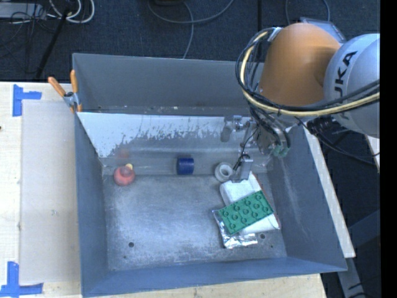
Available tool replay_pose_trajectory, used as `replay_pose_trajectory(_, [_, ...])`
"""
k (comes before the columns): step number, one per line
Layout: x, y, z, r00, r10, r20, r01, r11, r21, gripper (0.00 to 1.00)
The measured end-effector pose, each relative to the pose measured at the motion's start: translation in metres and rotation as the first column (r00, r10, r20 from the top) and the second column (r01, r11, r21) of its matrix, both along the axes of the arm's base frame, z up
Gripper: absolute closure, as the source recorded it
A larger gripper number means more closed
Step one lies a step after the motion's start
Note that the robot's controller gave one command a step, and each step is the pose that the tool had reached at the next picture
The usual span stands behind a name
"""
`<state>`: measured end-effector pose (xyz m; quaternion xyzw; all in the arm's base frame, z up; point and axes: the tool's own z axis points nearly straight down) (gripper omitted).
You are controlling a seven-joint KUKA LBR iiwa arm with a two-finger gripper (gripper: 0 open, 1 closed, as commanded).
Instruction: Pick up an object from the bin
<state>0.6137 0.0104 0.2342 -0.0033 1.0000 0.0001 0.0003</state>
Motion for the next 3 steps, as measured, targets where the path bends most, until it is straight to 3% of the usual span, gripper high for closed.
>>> replay_pose_trajectory(1, [-0.009,-0.061,-0.14,0.987,0.161,0.005,-0.161,0.987,0.0,0.0])
replay_pose_trajectory(2, [-0.02,-0.063,-0.151,0.994,0.106,0.02,-0.106,0.994,-0.002,0.0])
replay_pose_trajectory(3, [-0.056,-0.051,-0.152,0.998,0.06,0.031,-0.059,0.998,-0.004,0.0])
